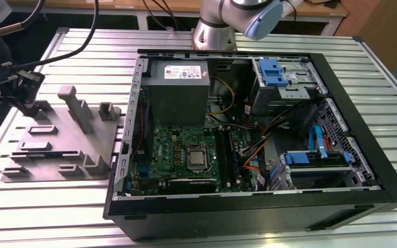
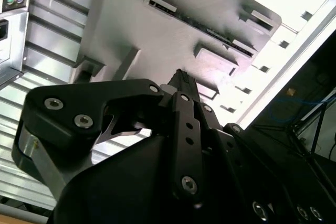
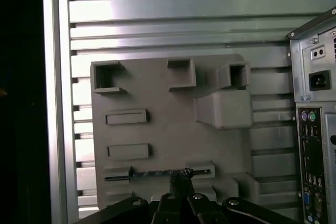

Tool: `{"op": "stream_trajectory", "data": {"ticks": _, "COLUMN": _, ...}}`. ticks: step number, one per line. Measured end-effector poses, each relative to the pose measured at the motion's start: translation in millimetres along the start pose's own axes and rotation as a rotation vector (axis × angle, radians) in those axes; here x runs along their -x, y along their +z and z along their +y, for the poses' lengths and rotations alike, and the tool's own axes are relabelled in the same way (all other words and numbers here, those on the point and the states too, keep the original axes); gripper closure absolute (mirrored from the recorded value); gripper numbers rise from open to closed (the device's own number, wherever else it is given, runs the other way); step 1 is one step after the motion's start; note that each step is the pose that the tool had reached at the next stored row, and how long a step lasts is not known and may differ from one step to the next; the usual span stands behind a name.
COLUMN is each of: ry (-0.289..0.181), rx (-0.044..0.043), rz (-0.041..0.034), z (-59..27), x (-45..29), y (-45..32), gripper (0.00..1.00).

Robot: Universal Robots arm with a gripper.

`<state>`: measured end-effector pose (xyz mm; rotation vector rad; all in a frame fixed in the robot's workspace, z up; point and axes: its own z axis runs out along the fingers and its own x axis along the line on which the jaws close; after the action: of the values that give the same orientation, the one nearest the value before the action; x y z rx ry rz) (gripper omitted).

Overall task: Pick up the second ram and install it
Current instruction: 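Reach for the second ram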

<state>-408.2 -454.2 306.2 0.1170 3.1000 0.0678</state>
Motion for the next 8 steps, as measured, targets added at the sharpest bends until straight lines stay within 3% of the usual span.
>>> {"op": "stream_trajectory", "data": {"ticks": 8, "ry": 0.000, "rx": 0.0000, "rz": 0.0001, "z": -5.5, "x": -9.3, "y": 13.9, "gripper": 0.90}}
